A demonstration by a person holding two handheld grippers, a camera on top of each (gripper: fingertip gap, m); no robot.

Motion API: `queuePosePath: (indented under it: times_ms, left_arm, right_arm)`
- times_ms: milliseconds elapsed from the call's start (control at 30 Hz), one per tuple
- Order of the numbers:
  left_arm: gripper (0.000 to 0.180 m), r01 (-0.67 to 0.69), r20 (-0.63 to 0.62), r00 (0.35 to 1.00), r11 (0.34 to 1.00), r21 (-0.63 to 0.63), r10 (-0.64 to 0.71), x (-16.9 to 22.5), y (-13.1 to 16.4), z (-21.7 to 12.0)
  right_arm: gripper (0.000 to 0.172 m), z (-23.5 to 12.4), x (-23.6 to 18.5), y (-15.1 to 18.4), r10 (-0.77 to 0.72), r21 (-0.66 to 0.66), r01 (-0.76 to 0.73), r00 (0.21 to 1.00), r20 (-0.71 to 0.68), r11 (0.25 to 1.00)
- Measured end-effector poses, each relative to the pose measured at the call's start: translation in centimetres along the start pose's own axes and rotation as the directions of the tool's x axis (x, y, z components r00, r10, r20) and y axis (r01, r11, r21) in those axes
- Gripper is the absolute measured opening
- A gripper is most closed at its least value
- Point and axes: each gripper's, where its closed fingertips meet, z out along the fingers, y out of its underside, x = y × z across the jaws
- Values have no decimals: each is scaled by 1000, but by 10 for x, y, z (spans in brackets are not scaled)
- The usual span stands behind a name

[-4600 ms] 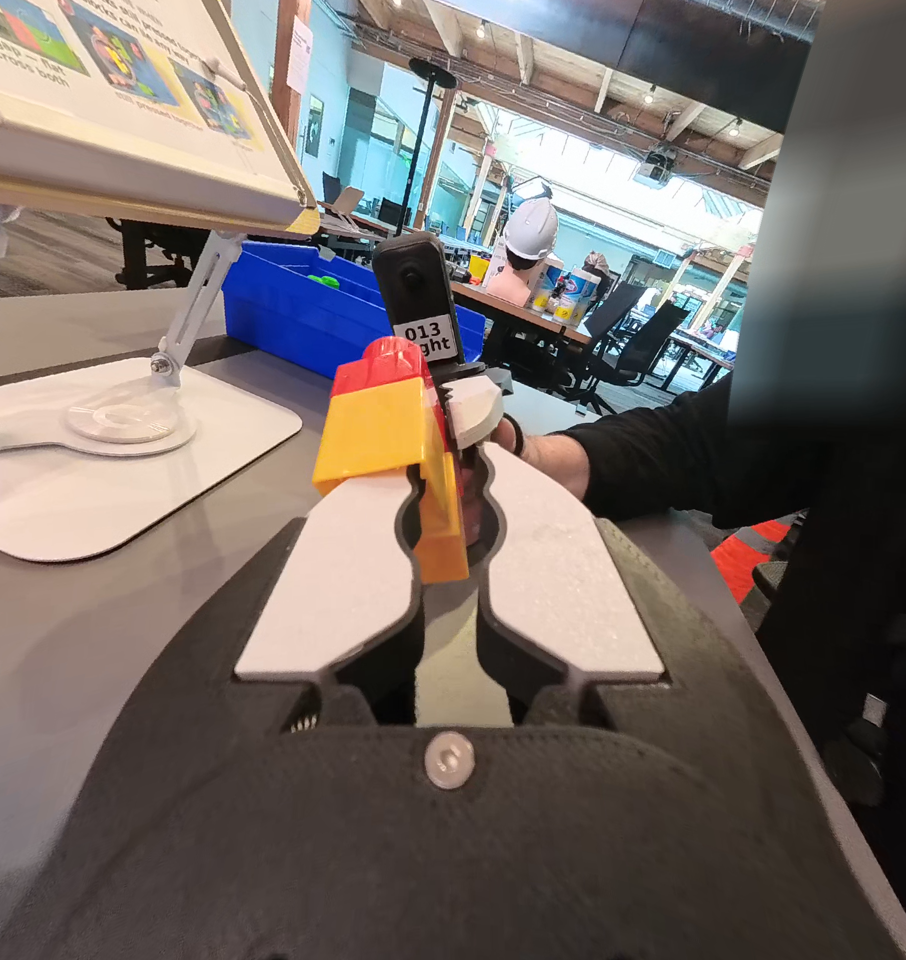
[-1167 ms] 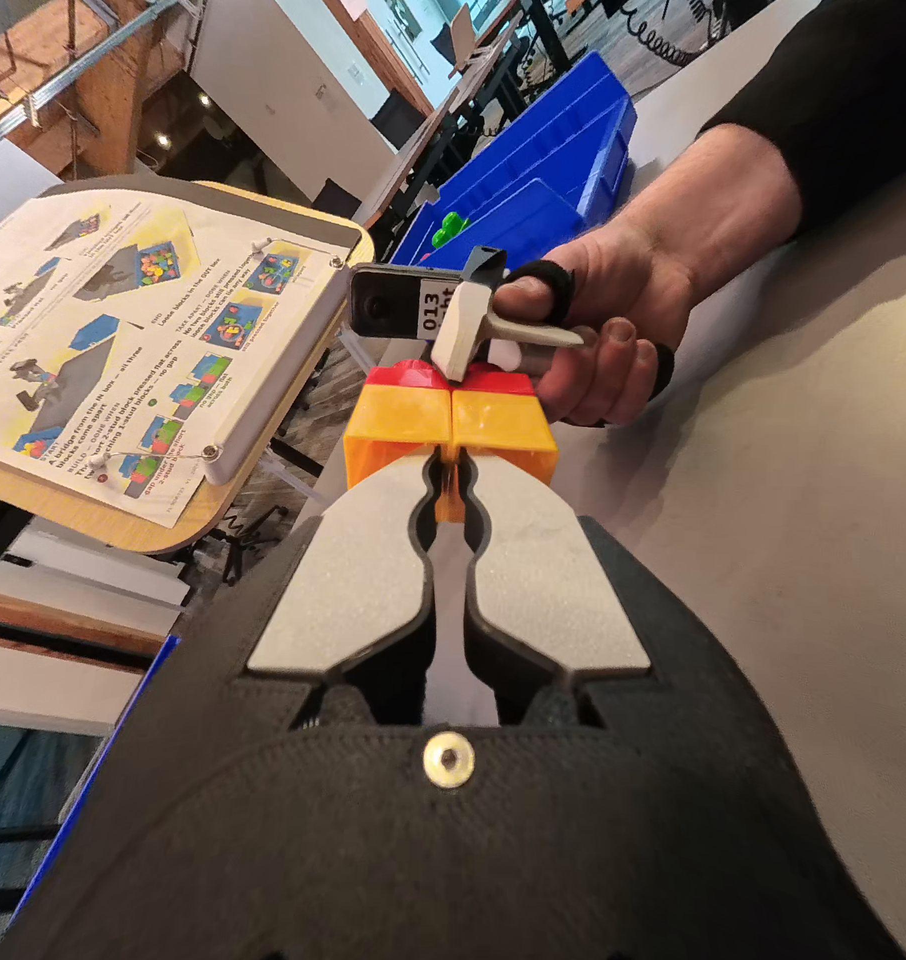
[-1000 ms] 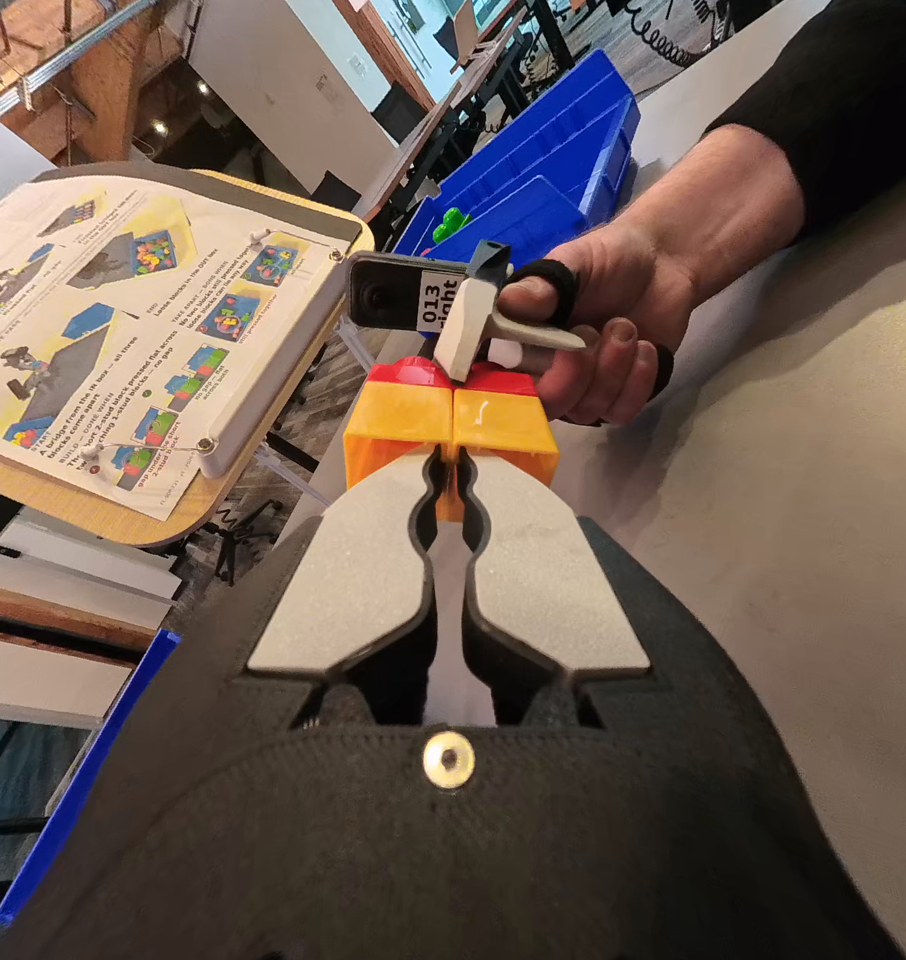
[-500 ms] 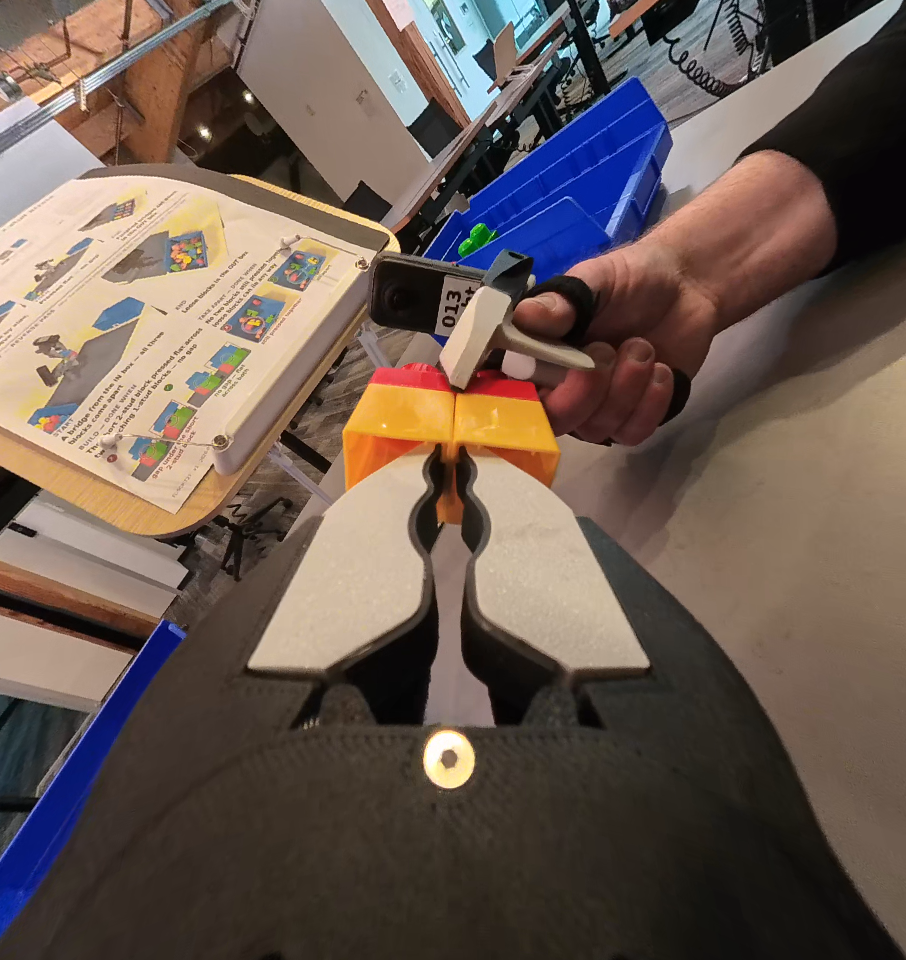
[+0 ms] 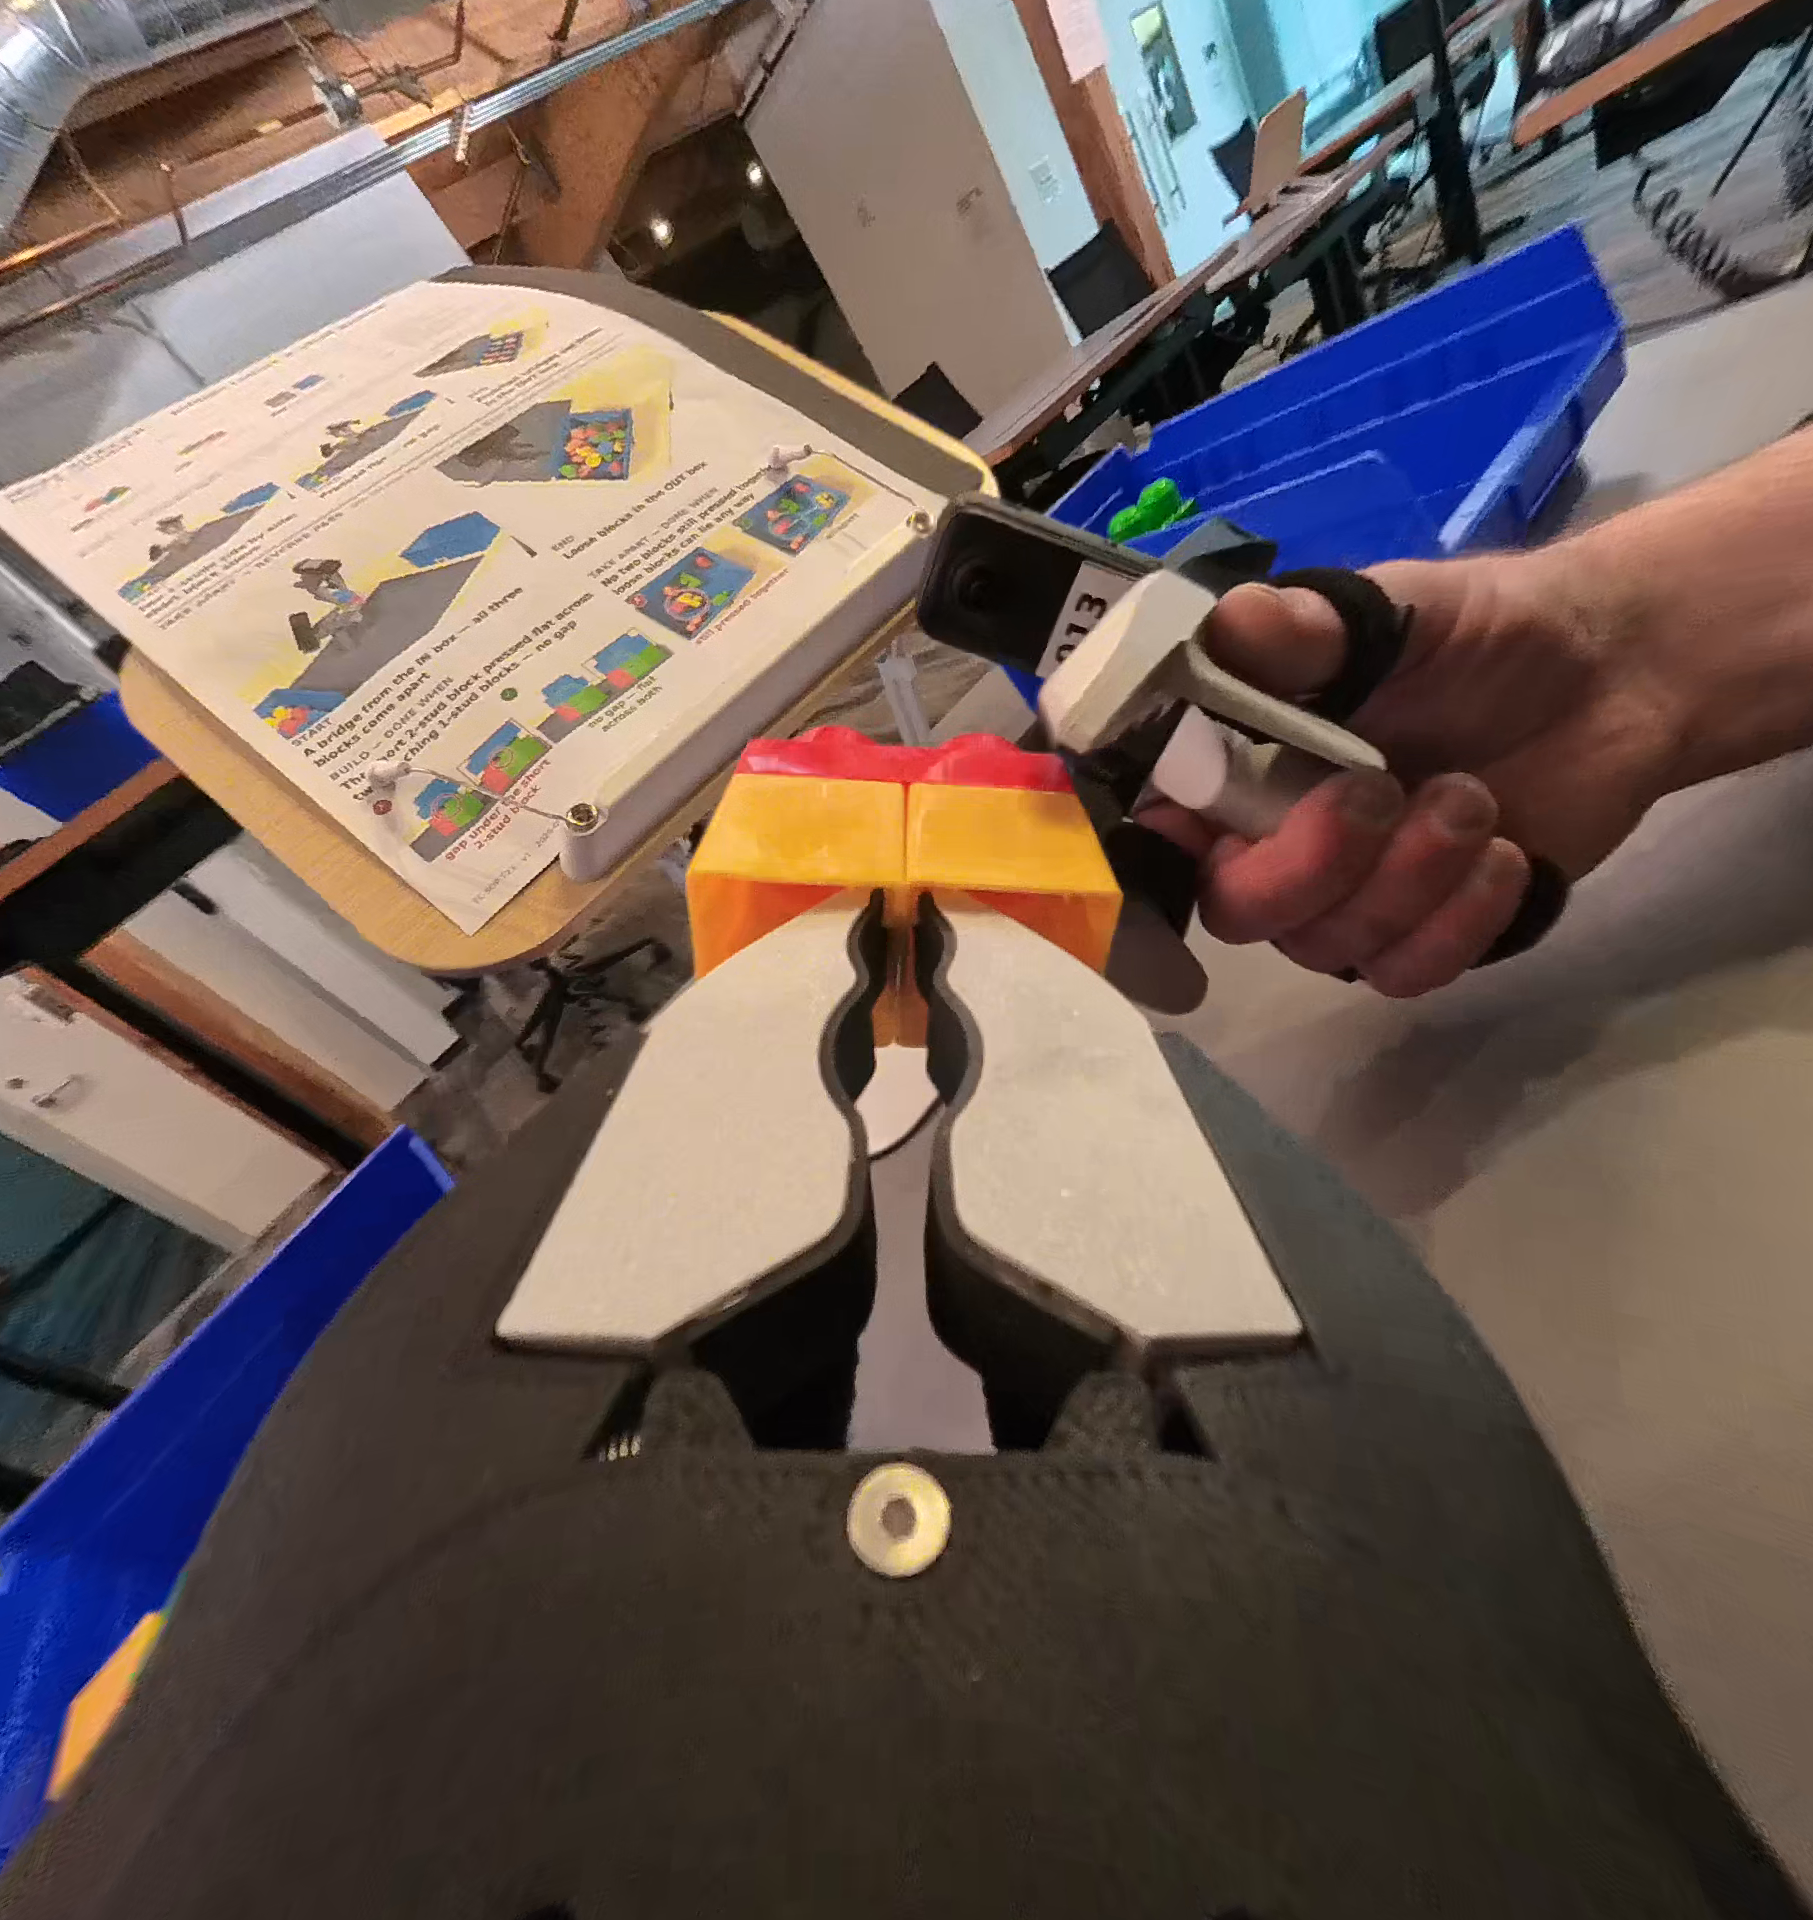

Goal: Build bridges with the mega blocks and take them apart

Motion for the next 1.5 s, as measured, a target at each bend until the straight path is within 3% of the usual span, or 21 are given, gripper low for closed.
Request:
queuePosePath:
  times_ms: [100, 233, 300, 367, 500, 633, 767, 867, 1033, 1233, 1400, 1500]
  left_arm:
    - [5, -44, 5, 999, 999, -23, 45, 10, 0, 7]
    - [6, -53, -11, 999, 998, -34, 52, 10, 4, 9]
    - [18, -51, -74, 996, 999, -11, 50, 14, 1, 6]
    - [27, -15, -143, 990, 1000, 22, 18, 16, -3, -1]
    - [42, 145, -219, 967, 988, 43, -132, 8, -6, -6]
    - [50, 363, -383, 860, 932, -3, -336, 16, -3, -6]
    - [54, 472, -527, 718, 875, -111, -454, 40, 4, -3]
    - [42, 506, -537, 685, 852, -135, -492, 40, 9, -3]
    - [40, 565, -533, 648, 812, -143, -544, 37, 9, -1]
    - [38, 725, -502, 554, 681, -100, -664, 21, 5, 4]
    - [37, 896, -449, 390, 444, -18, -804, -6, 11, 6]
    - [37, 908, -414, 382, 419, 2, -826, -9, 17, 9]
  right_arm:
    - [40, 4, -1, 4, 20, 12, -20, 1000, 23, 1000]
    - [39, 1, 1, 2, -30, 2, 30, 999, -22, 1000]
    - [39, -2, 1, -2, -57, -2, 57, 998, -38, 998]
    - [38, -11, 5, -6, -93, -23, 92, 993, -77, 996]
    - [39, -19, 3, 1, -233, -185, 211, 967, -105, 960]
    - [39, -20, 0, 20, -357, -375, 300, 930, -92, 877]
    - [39, -19, 3, 34, -432, -485, 341, 898, -86, 805]
    - [39, -17, 5, 41, -456, -527, 349, 886, -83, 775]
    - [39, -17, 7, 38, -476, -536, 354, 873, -105, 767]
    - [42, -13, 6, 17, -438, -417, 339, 883, -168, 843]
    - [52, -29, 13, -12, -332, -262, 266, 909, -253, 928]
    - [52, -32, 12, -18, -297, -229, 241, 921, -253, 943]
